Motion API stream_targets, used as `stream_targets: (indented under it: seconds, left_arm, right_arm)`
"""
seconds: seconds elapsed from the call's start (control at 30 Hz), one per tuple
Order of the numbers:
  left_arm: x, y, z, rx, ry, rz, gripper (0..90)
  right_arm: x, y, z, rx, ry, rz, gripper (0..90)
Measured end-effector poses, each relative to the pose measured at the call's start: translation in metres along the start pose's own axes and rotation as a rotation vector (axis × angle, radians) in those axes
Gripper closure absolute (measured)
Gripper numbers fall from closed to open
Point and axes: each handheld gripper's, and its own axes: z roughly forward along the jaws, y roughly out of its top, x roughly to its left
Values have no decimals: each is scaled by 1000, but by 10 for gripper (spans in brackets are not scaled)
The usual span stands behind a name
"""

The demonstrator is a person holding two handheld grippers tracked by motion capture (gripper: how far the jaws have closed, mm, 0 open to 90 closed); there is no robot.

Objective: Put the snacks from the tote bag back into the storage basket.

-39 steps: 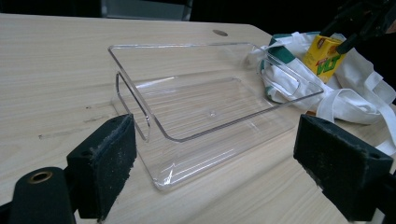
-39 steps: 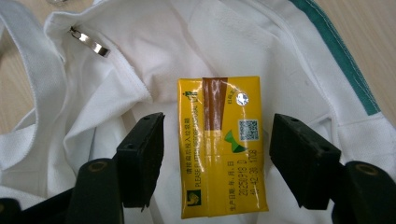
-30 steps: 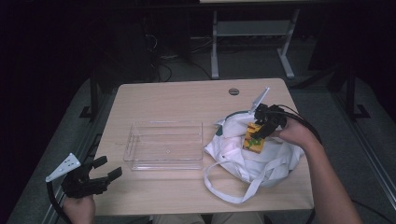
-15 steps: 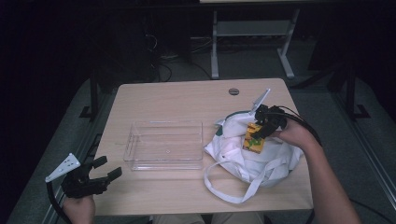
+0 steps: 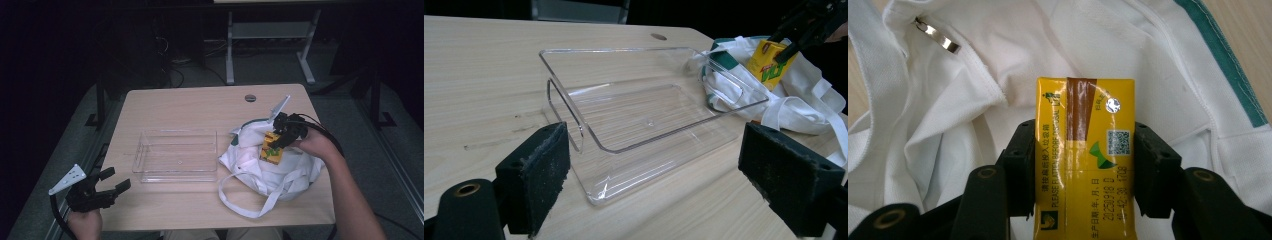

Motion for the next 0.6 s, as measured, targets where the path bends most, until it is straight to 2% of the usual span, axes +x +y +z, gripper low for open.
stream_targets:
  seconds: [0.17, 0.4, 0.6]
  left_arm:
    - [1, 0, 1, 6, 1, 0, 126]
    - [0, 0, 1, 6, 2, 5, 126]
    - [0, 0, 1, 6, 6, 3, 126]
  right_arm:
    - [-1, -5, 0, -34, 9, 11, 515]
    - [2, -2, -1, -18, -4, 1, 521]
    - [2, -3, -2, -25, 5, 2, 523]
